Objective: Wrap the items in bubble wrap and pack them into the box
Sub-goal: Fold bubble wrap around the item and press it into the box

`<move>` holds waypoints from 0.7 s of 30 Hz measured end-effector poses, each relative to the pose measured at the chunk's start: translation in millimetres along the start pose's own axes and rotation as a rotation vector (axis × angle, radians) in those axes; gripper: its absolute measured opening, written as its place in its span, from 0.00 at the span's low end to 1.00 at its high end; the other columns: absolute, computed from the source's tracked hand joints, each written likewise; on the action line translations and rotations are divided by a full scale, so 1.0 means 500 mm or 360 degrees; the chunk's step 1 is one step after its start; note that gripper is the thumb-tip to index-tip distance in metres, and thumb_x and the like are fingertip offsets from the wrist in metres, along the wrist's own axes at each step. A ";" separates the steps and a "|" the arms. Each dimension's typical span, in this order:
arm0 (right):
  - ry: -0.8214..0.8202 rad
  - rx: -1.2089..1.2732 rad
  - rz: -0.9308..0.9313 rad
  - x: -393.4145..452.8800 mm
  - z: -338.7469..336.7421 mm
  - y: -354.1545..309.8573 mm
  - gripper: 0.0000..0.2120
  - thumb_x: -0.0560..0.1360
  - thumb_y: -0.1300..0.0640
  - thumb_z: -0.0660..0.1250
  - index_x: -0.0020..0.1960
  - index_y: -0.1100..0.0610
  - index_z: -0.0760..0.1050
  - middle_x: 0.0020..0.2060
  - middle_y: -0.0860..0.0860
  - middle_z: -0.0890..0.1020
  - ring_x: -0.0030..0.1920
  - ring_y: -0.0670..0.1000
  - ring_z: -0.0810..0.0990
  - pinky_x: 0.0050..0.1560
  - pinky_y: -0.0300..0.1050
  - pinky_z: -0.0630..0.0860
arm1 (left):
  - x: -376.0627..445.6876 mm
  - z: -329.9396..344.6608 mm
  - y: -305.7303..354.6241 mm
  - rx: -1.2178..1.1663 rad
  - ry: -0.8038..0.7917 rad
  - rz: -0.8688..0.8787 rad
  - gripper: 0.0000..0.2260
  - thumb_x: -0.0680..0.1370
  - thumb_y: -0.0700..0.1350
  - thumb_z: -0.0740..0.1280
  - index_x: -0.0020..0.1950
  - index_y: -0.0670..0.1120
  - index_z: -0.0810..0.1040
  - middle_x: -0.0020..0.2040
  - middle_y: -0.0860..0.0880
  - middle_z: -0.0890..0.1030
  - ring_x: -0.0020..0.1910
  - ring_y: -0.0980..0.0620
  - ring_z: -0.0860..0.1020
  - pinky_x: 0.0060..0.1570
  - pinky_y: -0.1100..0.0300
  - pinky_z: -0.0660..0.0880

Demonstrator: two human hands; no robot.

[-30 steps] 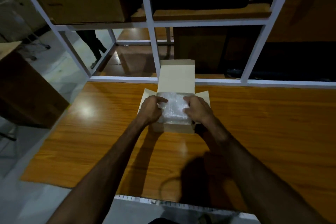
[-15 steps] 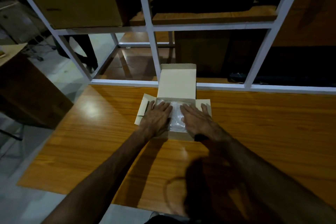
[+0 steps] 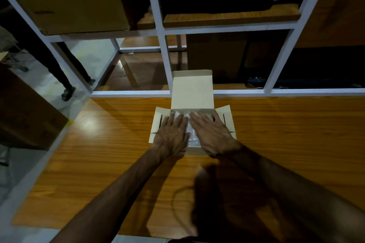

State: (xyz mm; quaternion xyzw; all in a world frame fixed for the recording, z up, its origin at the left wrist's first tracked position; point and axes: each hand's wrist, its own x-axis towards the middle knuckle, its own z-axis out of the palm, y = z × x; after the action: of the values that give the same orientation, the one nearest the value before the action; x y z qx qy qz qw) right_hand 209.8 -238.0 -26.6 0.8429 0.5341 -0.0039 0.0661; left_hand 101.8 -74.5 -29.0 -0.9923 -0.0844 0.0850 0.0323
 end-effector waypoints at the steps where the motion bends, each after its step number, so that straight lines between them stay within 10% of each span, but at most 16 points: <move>1: 0.0000 0.0041 -0.0022 -0.004 0.004 0.000 0.32 0.86 0.44 0.49 0.85 0.54 0.44 0.84 0.52 0.47 0.84 0.54 0.47 0.80 0.68 0.43 | 0.000 -0.001 0.001 -0.0012 0.0010 0.0015 0.33 0.86 0.61 0.43 0.86 0.43 0.48 0.86 0.39 0.51 0.85 0.37 0.49 0.83 0.41 0.48; 8: -0.0151 0.0294 0.0048 0.007 0.011 0.003 0.40 0.81 0.29 0.36 0.85 0.53 0.43 0.84 0.50 0.47 0.84 0.50 0.47 0.81 0.64 0.41 | 0.023 -0.007 -0.026 -0.0007 -0.0082 0.0193 0.37 0.84 0.63 0.44 0.85 0.40 0.50 0.84 0.37 0.56 0.84 0.40 0.55 0.82 0.48 0.47; 21: -0.0326 0.0203 -0.0055 0.030 0.003 0.029 0.40 0.82 0.31 0.49 0.85 0.52 0.43 0.85 0.51 0.49 0.83 0.53 0.51 0.81 0.64 0.42 | 0.038 -0.052 -0.041 -0.0110 -0.0243 0.0201 0.46 0.75 0.71 0.50 0.85 0.42 0.53 0.83 0.38 0.60 0.80 0.40 0.61 0.80 0.50 0.55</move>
State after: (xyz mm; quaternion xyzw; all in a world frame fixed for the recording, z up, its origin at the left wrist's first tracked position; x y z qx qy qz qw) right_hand 229.3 -230.4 -27.5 0.8312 0.5376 -0.1252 0.0666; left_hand 121.5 -52.4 -5.1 -0.9868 -0.0267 0.1593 -0.0138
